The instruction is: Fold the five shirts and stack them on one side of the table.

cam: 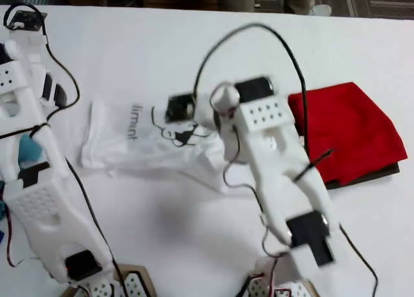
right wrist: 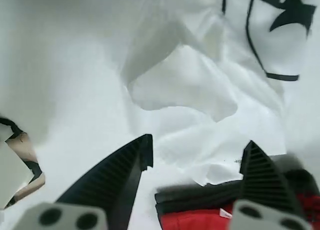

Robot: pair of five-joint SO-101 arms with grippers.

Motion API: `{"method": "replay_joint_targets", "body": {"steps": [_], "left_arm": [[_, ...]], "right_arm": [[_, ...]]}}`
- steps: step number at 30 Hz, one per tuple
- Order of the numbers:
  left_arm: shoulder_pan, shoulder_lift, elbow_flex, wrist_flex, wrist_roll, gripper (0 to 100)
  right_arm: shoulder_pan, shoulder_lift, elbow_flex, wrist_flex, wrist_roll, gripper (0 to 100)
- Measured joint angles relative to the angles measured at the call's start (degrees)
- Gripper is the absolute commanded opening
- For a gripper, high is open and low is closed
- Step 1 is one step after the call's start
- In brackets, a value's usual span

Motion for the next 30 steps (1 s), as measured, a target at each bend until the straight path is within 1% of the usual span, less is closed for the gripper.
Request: {"method": "replay_joint_targets", "body": {"steps": [3,5,12,20,26,30], "left_arm": [[0.0,0.0,0.0,0.0,0.0,21],[0.0,0.0,0.0,0.0,0.0,21],[0.0,0.0,0.0,0.0,0.0,21],[0.09,0.0,0.0,0.0,0.0,21],[0.09,0.0,0.0,0.0,0.0,21],[0.09,0.0,0.0,-0.7,0.0,21]], "right_arm": [[-0.18,-1.58,9.76,-5.45,0.0,28.7],[-0.35,-1.58,13.63,-9.14,0.0,28.7],[0.0,-1.58,15.21,-17.41,0.0,28.3],[0.35,4.22,15.21,-21.1,0.26,16.3],[3.43,4.57,11.96,-21.1,0.26,1.5],[7.03,5.1,8.18,-21.1,0.26,2.0]]}}
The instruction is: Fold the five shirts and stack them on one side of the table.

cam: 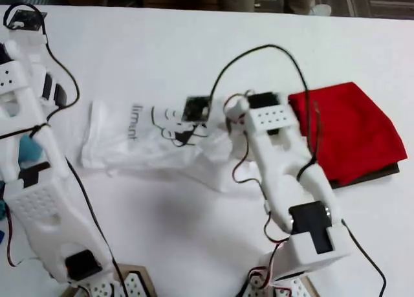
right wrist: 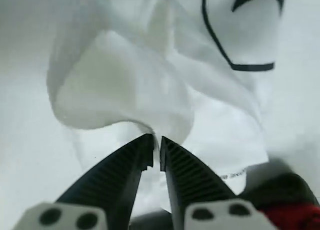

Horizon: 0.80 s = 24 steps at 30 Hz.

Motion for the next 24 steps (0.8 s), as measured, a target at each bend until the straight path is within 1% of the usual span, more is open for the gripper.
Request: {"method": "replay_joint_targets", "body": {"steps": [6,9,12,14,17,19,24], "left_arm": [[0.0,0.0,0.0,-0.35,0.0,21],[0.0,0.0,0.0,-0.35,0.0,21],[0.0,0.0,0.0,-0.35,0.0,21],[0.0,0.0,0.0,-0.35,0.0,21],[0.0,0.0,0.0,-0.35,0.0,21],[0.0,0.0,0.0,-0.35,0.0,21],[0.0,0.09,0.0,-0.35,0.0,21]], "right_arm": [[2.64,0.0,-1.67,0.0,0.0,2.0],[2.99,0.0,-1.67,0.09,0.0,2.1],[2.55,0.0,-1.67,2.64,0.0,2.4],[1.14,0.0,-1.76,5.45,0.0,7.0],[-0.7,0.0,-2.02,8.7,0.0,19.3],[-0.97,0.0,-2.02,9.23,0.0,25.3],[-3.34,0.0,-2.37,9.32,0.0,26.5]]}}
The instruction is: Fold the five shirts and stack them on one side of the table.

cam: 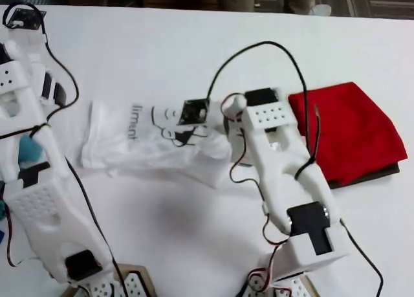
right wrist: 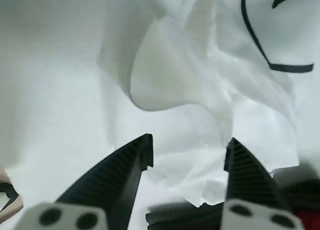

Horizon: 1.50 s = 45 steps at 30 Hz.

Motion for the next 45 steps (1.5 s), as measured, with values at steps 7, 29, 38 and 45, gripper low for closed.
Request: {"method": "replay_joint_targets", "body": {"steps": [7,29,38,45], "left_arm": [[0.0,0.09,0.0,0.0,0.0,21],[0.0,0.09,0.0,0.0,0.0,21],[0.0,0.09,0.0,0.0,0.0,21],[0.0,0.09,0.0,0.0,0.0,21]], "right_arm": [[-2.2,0.0,-4.31,0.0,0.35,26.5],[-2.11,10.64,-7.3,2.2,0.35,2.2],[2.55,10.81,-11.69,2.81,1.23,2.0],[3.34,10.81,-11.78,5.8,3.34,3.9]]}}
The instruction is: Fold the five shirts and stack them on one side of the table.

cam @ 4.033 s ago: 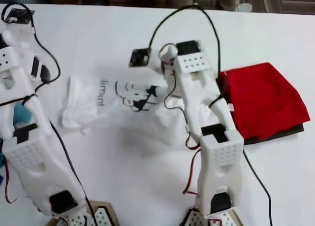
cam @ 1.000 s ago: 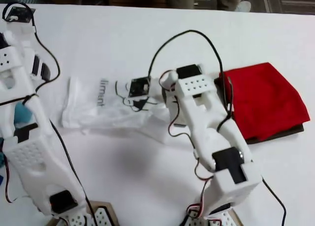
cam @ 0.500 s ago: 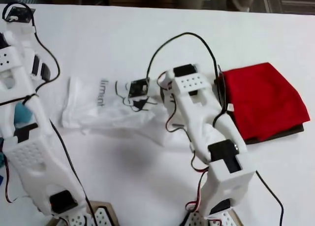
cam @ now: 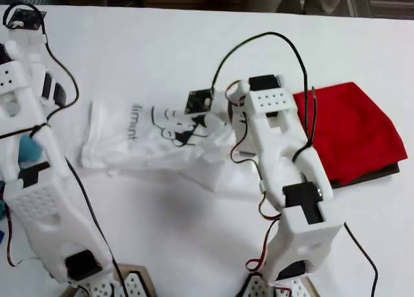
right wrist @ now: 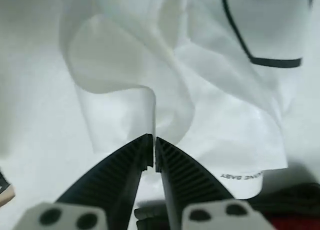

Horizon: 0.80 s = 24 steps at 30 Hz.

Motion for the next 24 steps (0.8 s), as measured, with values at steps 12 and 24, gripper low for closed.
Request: {"method": "replay_joint_targets", "body": {"steps": [12,24], "left_arm": [[0.0,0.0,0.0,-0.79,0.0,21],[0.0,0.0,0.0,-0.79,0.0,21]], "right_arm": [[-4.04,0.18,-1.58,4.92,0.35,28.0],[-7.65,0.35,2.73,3.6,0.35,23.3]]}}
